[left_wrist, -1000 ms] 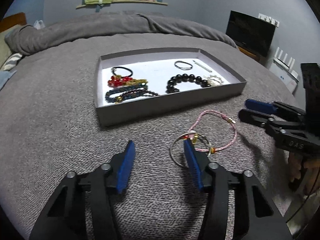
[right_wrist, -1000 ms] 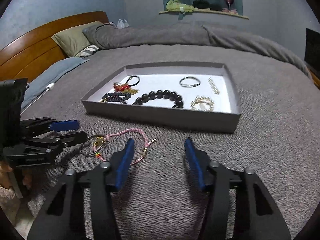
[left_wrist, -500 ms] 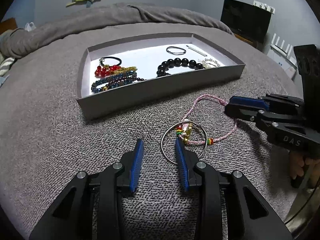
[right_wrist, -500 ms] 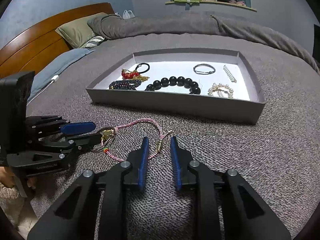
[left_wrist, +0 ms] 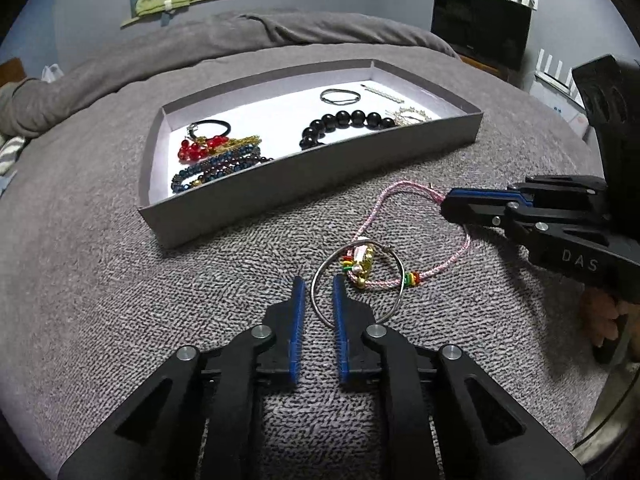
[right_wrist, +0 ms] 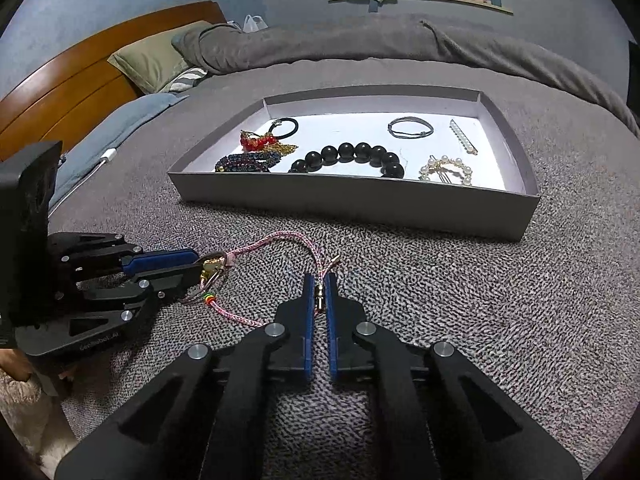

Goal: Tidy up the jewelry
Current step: 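Grasp the silver ring with the left tool while the right tool grasps the pink cord, then lift both held items and carry them over the box lid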

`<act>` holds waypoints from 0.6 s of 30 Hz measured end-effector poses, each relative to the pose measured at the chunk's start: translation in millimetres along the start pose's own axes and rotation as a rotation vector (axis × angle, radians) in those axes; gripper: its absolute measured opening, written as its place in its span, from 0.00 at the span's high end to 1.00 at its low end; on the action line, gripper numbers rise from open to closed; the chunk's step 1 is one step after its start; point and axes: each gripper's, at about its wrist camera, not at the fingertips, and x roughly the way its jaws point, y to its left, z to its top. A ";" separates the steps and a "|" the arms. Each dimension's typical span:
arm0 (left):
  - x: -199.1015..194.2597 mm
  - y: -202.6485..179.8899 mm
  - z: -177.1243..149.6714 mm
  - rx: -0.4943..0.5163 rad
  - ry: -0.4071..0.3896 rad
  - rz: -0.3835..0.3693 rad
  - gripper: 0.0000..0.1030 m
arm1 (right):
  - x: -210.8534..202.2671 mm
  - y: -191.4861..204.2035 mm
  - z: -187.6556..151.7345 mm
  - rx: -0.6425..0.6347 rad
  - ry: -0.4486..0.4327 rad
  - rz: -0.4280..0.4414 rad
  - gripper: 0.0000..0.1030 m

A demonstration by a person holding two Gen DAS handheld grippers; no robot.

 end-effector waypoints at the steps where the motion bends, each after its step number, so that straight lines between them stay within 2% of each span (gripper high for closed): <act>1: -0.8 2.3 0.7 -0.010 -0.004 0.003 0.95 | -0.7 -0.1 -0.1 0.000 -0.003 0.001 0.95; 9: -13.0 7.3 3.2 -0.040 -0.049 -0.026 0.96 | -13.3 -0.7 2.7 0.005 -0.066 0.019 0.95; 13: -31.0 13.1 8.4 -0.062 -0.108 -0.034 0.96 | -31.4 3.3 8.1 -0.025 -0.151 0.007 0.95; 18: -47.2 18.2 15.1 -0.076 -0.160 -0.033 0.96 | -50.3 1.4 16.9 -0.014 -0.215 0.016 0.95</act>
